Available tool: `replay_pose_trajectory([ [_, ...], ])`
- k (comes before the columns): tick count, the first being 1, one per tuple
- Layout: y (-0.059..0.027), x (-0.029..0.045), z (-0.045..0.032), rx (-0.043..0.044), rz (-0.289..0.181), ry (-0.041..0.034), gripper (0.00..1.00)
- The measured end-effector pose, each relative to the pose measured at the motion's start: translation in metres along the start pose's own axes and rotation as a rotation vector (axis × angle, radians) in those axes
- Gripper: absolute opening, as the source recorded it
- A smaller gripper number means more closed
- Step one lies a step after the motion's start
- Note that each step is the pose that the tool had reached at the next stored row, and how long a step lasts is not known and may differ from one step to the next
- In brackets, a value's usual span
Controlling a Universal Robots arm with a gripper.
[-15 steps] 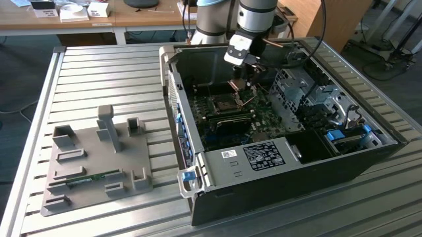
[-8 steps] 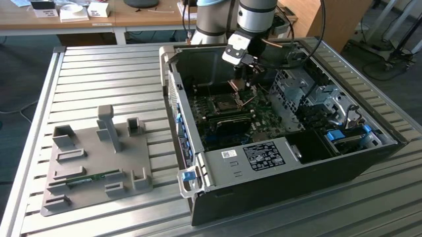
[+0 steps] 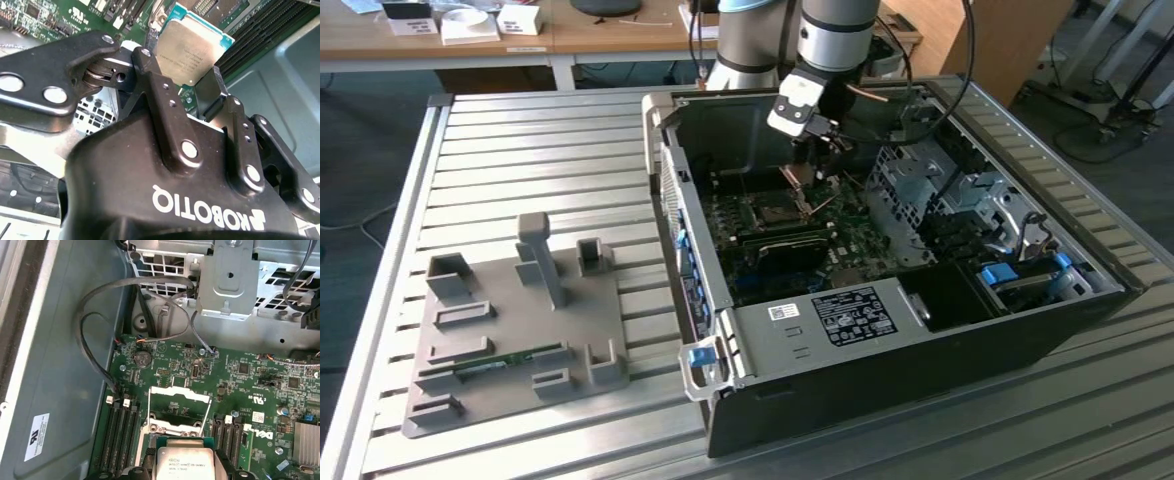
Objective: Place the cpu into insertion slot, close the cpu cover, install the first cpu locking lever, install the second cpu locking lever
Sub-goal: 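Place the cpu into insertion slot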
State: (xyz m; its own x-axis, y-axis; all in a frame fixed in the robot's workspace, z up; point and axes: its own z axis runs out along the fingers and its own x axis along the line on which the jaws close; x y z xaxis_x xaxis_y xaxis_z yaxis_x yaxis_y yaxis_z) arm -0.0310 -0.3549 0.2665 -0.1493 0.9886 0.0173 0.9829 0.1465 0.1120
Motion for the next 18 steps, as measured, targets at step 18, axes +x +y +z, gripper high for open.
replay_pose_trajectory([
  [18, -0.0042, 0.0002, 0.0114, -0.0274, 0.113, -0.0152, 0.54],
])
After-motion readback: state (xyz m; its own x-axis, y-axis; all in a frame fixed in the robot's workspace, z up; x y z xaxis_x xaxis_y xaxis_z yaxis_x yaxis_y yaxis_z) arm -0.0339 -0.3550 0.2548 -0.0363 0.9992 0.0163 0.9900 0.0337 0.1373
